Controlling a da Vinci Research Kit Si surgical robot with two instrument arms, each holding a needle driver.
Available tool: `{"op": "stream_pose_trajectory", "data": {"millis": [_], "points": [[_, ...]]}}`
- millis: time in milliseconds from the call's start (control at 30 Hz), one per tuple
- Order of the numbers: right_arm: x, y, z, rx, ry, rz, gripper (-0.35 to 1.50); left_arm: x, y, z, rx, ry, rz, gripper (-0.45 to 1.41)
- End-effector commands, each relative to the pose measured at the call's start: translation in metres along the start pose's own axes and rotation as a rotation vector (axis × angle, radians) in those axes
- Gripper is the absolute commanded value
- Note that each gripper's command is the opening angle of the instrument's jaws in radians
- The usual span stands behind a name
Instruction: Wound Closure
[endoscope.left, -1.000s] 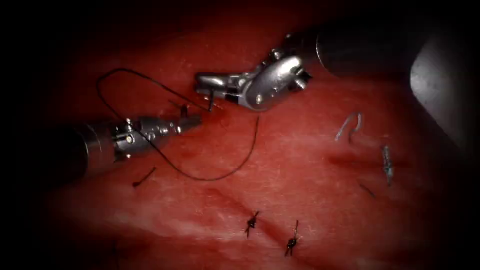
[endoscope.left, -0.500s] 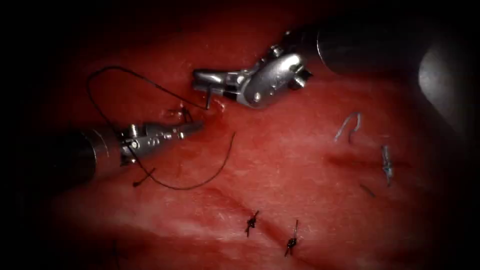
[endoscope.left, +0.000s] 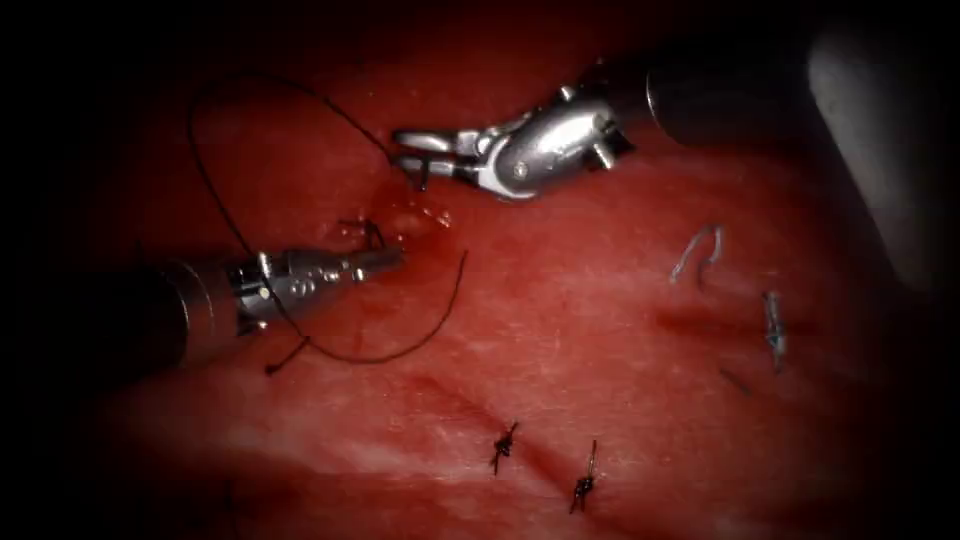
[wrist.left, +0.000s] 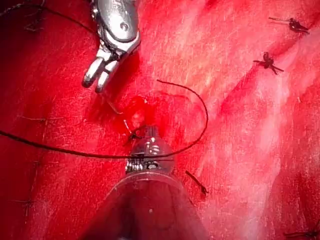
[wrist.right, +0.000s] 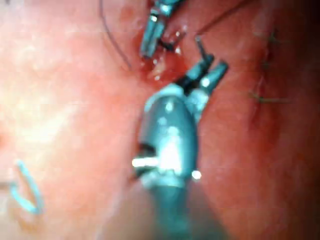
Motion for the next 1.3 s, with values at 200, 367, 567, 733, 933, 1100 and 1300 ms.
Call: {"op": "stream_pose_trajectory", "data": {"millis": [200,367,567,733,933,1100,1300], "points": [[-0.0011,0.0000,0.0003,-0.016,-0.029,0.104,-0.35,-0.0001,0.0003,0.0007,-0.001,0.001,0.000,-0.28],[-0.0009,0.0004,0.0003,-0.018,-0.031,0.109,-0.35,0.0000,0.0004,0.0007,-0.001,0.001,0.000,-0.28],[-0.0011,0.0012,0.0006,-0.015,-0.047,0.135,-0.35,0.0000,0.0004,0.0007,-0.001,0.001,0.000,-0.28],[-0.0013,0.0013,0.0012,0.005,-0.045,0.169,-0.35,0.0000,0.0004,0.0006,-0.002,0.001,0.000,-0.28],[-0.0014,0.0016,0.0018,0.024,-0.051,0.169,-0.35,0.0000,0.0004,0.0004,-0.002,0.000,-0.001,-0.28],[-0.0012,0.0021,0.0018,0.032,-0.050,0.179,-0.35,0.0000,0.0005,0.0003,-0.002,0.000,-0.001,-0.28],[-0.0007,0.0033,0.0018,0.040,-0.040,0.138,-0.35,0.0000,0.0005,0.0003,-0.002,0.000,-0.001,-0.30]]}}
